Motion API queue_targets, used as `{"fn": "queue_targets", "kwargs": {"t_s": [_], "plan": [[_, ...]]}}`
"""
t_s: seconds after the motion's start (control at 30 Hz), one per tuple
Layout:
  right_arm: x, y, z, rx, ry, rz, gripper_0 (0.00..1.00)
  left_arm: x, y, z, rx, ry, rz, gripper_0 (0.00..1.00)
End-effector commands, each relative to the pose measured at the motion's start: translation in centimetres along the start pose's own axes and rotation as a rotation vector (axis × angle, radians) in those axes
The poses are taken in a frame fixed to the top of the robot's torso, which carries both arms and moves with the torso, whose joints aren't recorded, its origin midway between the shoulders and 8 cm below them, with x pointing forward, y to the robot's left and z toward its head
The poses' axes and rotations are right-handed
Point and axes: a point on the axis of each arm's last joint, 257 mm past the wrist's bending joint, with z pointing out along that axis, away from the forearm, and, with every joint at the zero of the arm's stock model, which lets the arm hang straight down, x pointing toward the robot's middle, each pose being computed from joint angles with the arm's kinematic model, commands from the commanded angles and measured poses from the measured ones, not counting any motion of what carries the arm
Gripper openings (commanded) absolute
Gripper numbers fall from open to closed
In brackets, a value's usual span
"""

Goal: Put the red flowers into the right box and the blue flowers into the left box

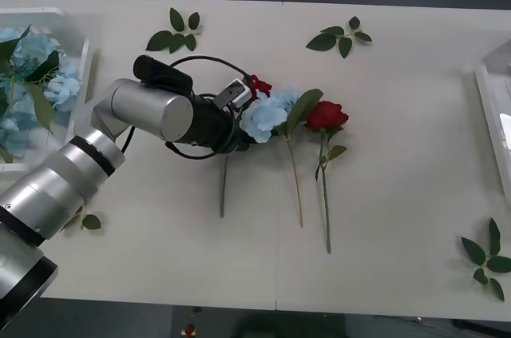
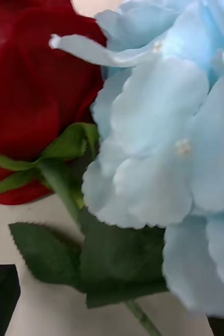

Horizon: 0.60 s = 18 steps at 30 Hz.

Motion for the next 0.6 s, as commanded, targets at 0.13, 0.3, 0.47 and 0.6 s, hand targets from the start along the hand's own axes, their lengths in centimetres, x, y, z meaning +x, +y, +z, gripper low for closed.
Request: {"fn": "queue_targets", "kwargs": {"t_s": [0.13, 0.3, 0.47, 0.6], "plan": [[-0.8, -3.1, -0.1, 0.044, -0.035, 0.076, 0.00, -2.9, -1.6, 0.9, 0.016, -0.020, 0.004, 1.00], [-0.9, -3.0, -0.1, 0.039, -0.039, 0.086, 0.03, -2.7, -2.1, 1.3, 0.021, -0.012, 0.006, 0.77], [-1.3, -2.6, 0.0, 0.025, -0.053, 0.091, 0.68, -2.8, -2.1, 1.7, 0.018, -0.014, -0.002, 0.01], [-1.6, -1.7, 0.0, -0.006, -0.062, 0.112, 0.93, -3.0, -2.0, 1.7, 0.010, -0.024, 0.001, 0.00]]}}
